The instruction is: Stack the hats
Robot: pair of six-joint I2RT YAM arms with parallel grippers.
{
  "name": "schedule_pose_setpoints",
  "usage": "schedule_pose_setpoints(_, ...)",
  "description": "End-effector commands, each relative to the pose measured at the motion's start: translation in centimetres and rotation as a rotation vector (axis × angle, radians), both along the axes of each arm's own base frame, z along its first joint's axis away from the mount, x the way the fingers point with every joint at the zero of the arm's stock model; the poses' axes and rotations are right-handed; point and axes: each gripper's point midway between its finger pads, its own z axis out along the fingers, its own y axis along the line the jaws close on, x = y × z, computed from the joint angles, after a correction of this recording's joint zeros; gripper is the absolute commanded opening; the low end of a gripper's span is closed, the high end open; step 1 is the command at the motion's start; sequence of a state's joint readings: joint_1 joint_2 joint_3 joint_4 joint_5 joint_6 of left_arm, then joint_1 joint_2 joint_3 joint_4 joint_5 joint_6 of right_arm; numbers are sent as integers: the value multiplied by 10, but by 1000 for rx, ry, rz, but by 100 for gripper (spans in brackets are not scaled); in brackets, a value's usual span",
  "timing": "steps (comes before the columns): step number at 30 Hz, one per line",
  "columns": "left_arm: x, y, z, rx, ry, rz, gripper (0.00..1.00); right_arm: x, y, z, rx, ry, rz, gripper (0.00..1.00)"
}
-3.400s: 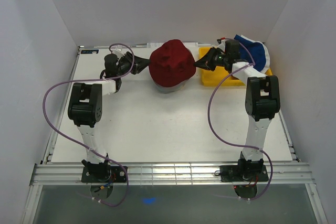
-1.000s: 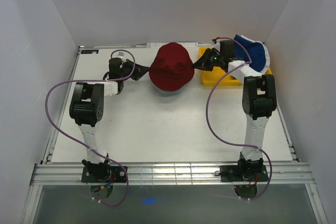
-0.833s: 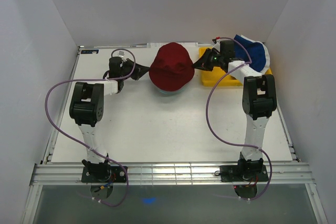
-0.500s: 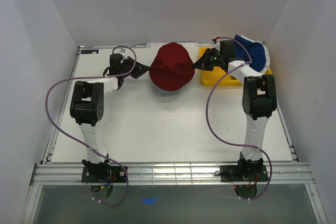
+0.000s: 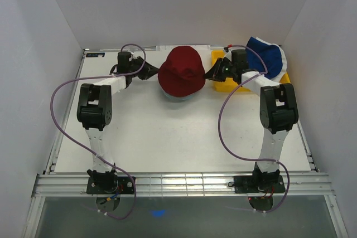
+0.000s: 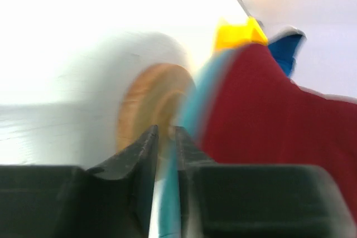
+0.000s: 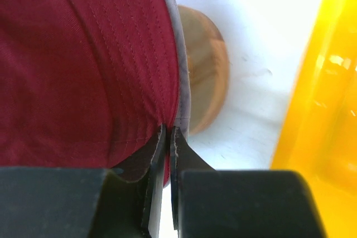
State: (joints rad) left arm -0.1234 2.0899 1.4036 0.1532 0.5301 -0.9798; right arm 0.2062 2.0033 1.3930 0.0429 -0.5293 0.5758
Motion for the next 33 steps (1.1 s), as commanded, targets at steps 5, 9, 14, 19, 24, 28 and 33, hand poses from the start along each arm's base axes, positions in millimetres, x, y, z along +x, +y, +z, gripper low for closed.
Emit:
schedule_pose_setpoints(5,-3,44,-38,122,119,91,54,-37,-29,-65,-158,203,-40,8)
schedule_pose_setpoints(9,-6,48,-5,93,66,86,57,-37,-28,-58,-148,193,-39,8)
schedule_pose_setpoints(14,-21,47,28,38,-8,68,57,-37,-25,-45,-121,170,-39,8)
schedule_pose_setpoints(19,-35,34,61,-46,-96,8,59,-34,-18,-17,-74,123,-35,9)
schedule_pose_setpoints(24,-23,25,89,-45,-205,-26,64,-26,-14,6,-55,83,-27,10)
schedule_pose_setpoints(28,-12,7,95,-52,-233,-53,66,-15,-10,20,-47,68,-23,10)
schedule_pose_setpoints(33,0,-11,93,-62,-242,-72,67,-5,-8,26,-43,65,-22,10)
